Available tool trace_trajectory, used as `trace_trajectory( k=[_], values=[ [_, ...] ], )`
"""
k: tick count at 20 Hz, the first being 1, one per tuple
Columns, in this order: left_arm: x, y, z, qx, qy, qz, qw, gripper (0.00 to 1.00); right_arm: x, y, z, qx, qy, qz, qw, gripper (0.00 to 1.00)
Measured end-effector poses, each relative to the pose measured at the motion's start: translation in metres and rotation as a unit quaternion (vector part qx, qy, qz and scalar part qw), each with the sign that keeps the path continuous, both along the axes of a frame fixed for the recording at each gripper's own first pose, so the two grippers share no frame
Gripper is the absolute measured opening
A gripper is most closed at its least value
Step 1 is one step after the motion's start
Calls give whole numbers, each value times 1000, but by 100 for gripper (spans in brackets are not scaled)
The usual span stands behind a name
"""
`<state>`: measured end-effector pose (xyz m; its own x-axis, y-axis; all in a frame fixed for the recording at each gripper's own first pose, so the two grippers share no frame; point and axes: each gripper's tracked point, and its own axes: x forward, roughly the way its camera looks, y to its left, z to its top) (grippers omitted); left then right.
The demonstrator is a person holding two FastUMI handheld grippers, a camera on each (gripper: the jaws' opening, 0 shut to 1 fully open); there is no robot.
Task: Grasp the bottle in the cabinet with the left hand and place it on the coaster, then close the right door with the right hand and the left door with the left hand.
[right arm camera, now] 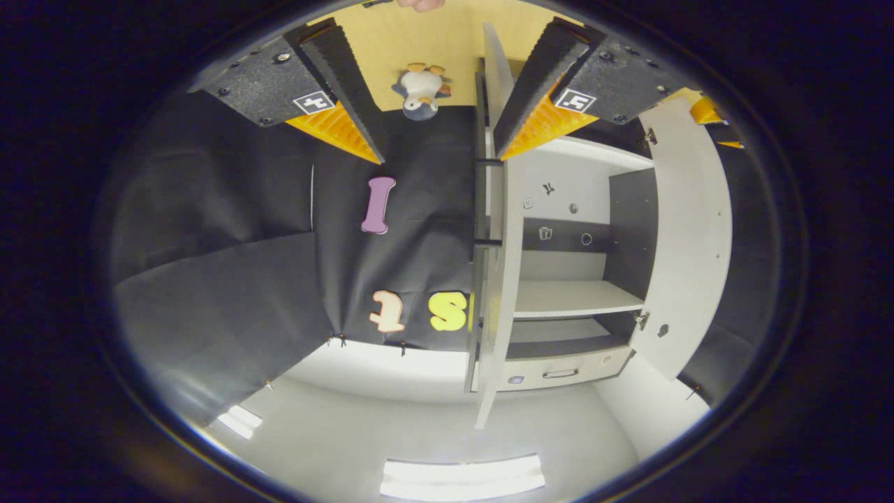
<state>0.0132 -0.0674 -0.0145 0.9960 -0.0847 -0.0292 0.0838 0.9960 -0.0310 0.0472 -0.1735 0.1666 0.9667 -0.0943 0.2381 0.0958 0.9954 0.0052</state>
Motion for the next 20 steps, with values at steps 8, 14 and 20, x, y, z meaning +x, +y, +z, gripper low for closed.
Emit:
trace_trajectory(
  k=[8, 14, 20],
  values=[
    [-8, 13, 1, -4, 0, 14, 1000, 95, 81, -35, 18, 8, 25, -5, 1000, 99],
    [0, 16, 1, -9, 0, 16, 1000, 95, 82, -22, 17, -9, 20, 5, 1000, 95],
    [4, 20, 5, -14, -8, 15, 1000, 95, 82, 32, 16, -12, 31, 70, 997, 95]
  ],
)
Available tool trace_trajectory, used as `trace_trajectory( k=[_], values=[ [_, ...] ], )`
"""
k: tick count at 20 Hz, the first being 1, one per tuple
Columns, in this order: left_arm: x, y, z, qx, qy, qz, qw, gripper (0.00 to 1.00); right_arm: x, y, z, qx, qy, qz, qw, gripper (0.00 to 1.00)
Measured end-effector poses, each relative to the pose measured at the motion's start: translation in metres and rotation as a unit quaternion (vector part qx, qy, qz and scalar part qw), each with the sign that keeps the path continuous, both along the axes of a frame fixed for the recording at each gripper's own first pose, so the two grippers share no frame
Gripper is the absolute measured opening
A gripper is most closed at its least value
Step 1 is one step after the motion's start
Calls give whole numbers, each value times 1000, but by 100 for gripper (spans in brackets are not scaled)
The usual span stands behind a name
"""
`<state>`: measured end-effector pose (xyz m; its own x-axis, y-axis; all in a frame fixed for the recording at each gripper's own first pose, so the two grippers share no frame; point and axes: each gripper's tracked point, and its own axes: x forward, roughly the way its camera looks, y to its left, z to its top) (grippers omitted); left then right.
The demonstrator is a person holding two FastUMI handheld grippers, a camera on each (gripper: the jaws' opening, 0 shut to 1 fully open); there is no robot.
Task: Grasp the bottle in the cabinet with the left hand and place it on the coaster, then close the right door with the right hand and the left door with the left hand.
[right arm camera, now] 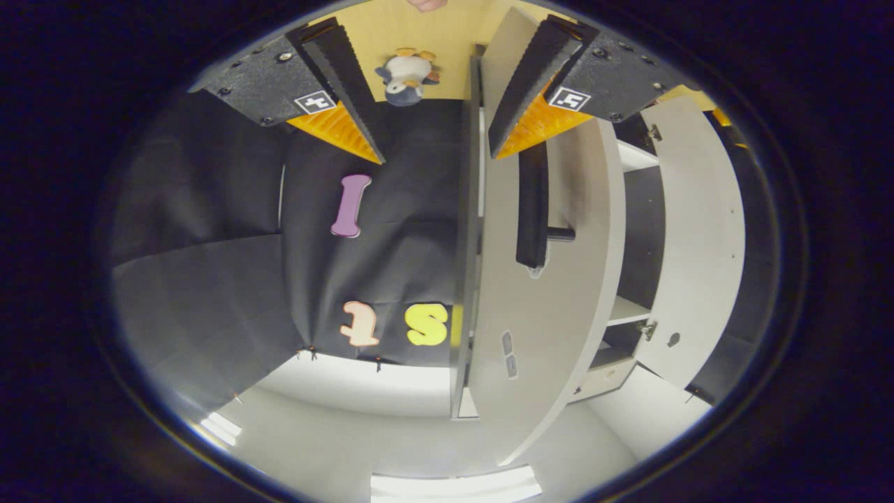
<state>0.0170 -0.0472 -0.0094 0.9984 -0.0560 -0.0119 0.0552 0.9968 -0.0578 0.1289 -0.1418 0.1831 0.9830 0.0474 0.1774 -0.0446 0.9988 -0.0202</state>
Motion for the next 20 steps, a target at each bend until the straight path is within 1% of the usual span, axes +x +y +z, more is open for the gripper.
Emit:
trace_trajectory(
  k=[2, 3, 4, 5, 7, 8, 9, 10, 11, 12, 14, 17, 20],
  values=[
    [-1, 2, 0, -1, 2, 1, 1000, 95, 3, 22, -1, -5, 2, 17, 1000, 96],
    [-2, 4, 0, -1, 1, 4, 1000, 95, 5, 34, -1, -7, 2, 26, 1000, 92],
    [-2, 6, 0, -1, 1, 5, 1000, 95, 9, 46, 0, -7, 2, 33, 999, 95],
    [-4, 7, -1, -2, 1, 6, 1000, 95, 13, 57, -1, -4, 2, 42, 999, 92],
    [-6, 12, -5, -2, 5, 10, 1000, 95, 22, 80, 3, 4, -1, 63, 998, 92],
    [-8, 14, -7, -1, 9, 12, 1000, 95, 27, 93, 7, 7, -6, 73, 997, 95],
    [-9, 17, -7, -1, 10, 14, 1000, 95, 31, 106, 10, 8, -12, 83, 996, 92],
    [-10, 20, -7, 0, 9, 18, 1000, 95, 37, 117, 16, 10, -19, 87, 996, 95],
    [-10, 24, -5, 1, 8, 22, 1000, 95, 44, 124, 21, 15, -29, 84, 996, 92],
    [-10, 28, -4, 1, 7, 26, 1000, 95, 50, 132, 23, 15, -31, 86, 996, 96],
    [-11, 34, -2, 0, 5, 33, 999, 95, 57, 136, 24, 10, -33, 79, 996, 96],
    [-11, 41, 1, -4, 3, 39, 999, 95, 52, 129, 28, 9, -37, 66, 997, 96],
    [-14, 44, 4, -7, -2, 41, 999, 95, 26, 112, 19, 8, -30, 52, 998, 96]
  ],
)
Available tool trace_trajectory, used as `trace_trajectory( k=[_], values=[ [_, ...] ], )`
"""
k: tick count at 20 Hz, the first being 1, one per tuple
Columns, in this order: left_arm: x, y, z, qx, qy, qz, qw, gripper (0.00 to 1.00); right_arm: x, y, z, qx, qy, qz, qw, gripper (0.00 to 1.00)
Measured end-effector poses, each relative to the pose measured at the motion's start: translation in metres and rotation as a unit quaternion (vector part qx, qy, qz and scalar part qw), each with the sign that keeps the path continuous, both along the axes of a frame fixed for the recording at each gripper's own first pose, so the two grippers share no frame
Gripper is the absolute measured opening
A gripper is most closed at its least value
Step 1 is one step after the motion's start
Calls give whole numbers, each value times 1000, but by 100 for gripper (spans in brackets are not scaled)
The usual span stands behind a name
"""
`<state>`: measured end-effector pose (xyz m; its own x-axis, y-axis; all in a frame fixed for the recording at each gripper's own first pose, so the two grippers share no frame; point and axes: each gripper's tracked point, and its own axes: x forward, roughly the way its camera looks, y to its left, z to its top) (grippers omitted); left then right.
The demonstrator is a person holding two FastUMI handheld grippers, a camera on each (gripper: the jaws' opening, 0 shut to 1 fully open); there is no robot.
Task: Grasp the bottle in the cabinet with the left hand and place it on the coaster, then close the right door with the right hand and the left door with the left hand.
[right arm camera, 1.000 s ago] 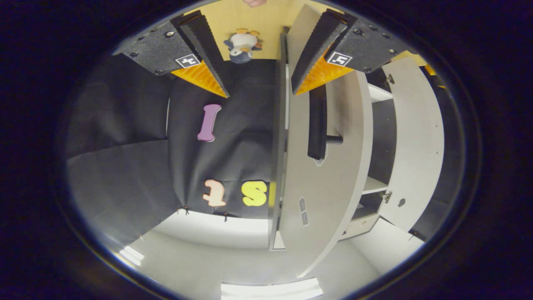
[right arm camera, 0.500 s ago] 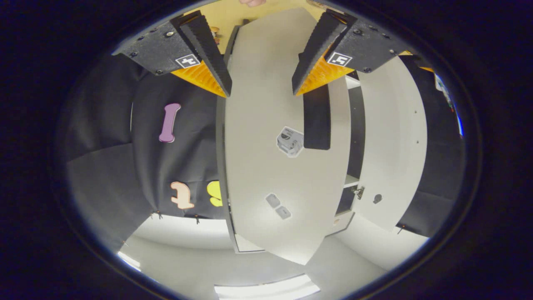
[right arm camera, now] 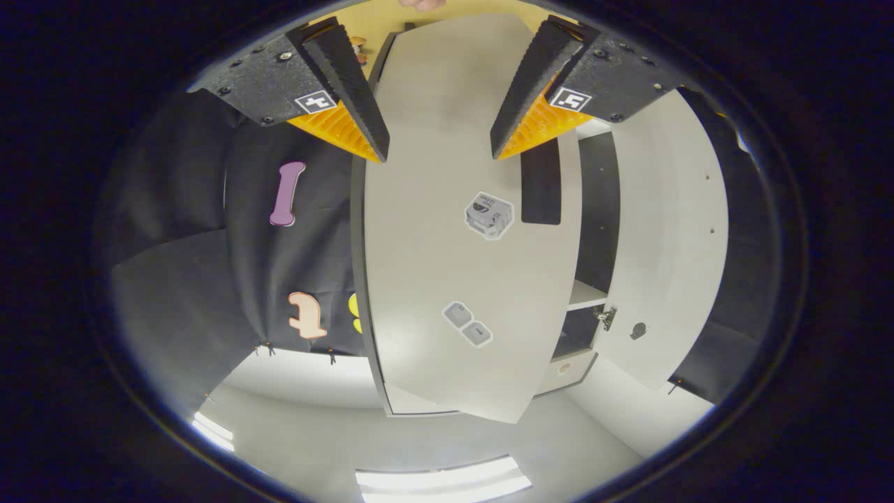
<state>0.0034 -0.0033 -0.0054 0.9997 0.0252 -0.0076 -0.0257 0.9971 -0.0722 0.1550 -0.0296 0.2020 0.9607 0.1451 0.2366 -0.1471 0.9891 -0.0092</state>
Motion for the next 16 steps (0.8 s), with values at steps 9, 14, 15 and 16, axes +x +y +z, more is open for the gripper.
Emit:
trace_trajectory(
  k=[9, 14, 15, 16],
  values=[
    [-4, -17, 4, -2, -6, -24, 1000, 95, -105, -12, -63, -10, 10, -41, 999, 95],
    [-7, -26, -2, 3, -2, -37, 999, 95, -134, -6, -115, -15, 39, -57, 997, 96],
    [-8, -28, -2, 2, -2, -39, 999, 95, -138, -4, -125, -13, 44, -58, 997, 96],
    [-8, -29, -3, 1, -2, -41, 999, 95, -143, -4, -138, -11, 50, -60, 997, 96]
  ],
)
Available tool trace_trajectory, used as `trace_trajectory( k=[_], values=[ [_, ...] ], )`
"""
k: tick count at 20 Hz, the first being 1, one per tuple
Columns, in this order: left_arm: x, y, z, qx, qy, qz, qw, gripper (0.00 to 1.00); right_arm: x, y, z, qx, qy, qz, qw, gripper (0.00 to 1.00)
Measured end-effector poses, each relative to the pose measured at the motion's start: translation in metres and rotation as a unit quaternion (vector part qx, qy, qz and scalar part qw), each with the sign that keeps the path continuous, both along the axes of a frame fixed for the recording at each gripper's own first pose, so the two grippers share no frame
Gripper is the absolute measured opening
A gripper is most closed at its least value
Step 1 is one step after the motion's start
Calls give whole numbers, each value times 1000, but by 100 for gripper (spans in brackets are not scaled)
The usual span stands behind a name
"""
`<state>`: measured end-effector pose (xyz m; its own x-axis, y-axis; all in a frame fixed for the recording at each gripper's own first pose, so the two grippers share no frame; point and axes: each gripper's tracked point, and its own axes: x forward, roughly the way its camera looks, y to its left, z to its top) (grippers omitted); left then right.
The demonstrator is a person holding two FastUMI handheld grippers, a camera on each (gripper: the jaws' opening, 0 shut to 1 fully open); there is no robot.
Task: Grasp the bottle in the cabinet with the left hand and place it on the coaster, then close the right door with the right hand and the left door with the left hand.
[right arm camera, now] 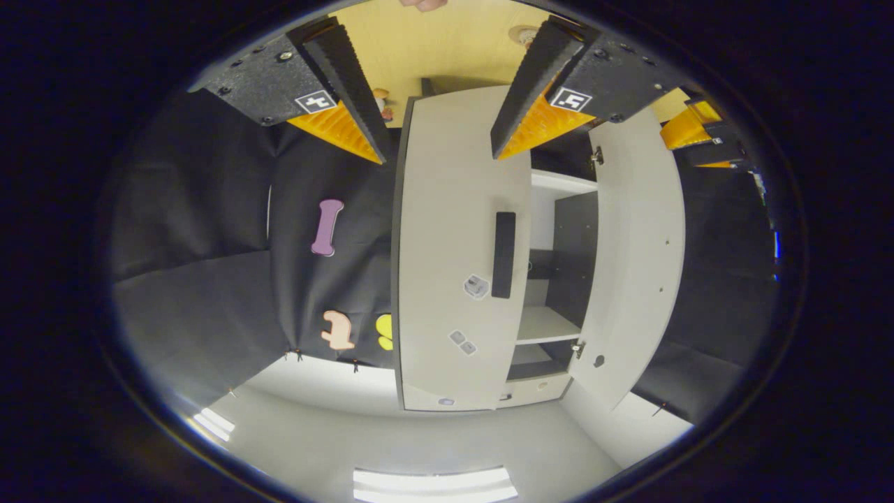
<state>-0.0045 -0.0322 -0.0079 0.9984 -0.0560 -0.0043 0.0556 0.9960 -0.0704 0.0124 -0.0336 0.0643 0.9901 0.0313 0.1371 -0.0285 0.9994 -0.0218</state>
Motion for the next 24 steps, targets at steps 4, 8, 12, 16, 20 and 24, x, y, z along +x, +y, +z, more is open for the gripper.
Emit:
trace_trajectory(
  k=[4, 8, 12, 16, 20, 24],
  values=[
    [-3, -2, -2, -2, 3, -4, 1000, 92, -12, 0, -38, 5, 24, -16, 1000, 96],
    [-7, 1, 5, -5, -7, -5, 1000, 95, -17, -1, -43, 18, 34, -11, 999, 96],
    [-5, 31, 67, -33, -78, 12, 996, 99, -19, -2, -42, 12, 30, -13, 999, 96],
    [1, 100, 114, -48, -135, 82, 986, 95, -20, 2, -47, 14, 38, -8, 999, 96],
    [27, 175, 126, -8, -137, 164, 977, 95, -21, 12, -49, 10, 38, 4, 999, 96],
    [59, 210, 137, 5, -129, 181, 975, 99, -26, 14, -51, -9, 37, 7, 999, 96]
  ],
)
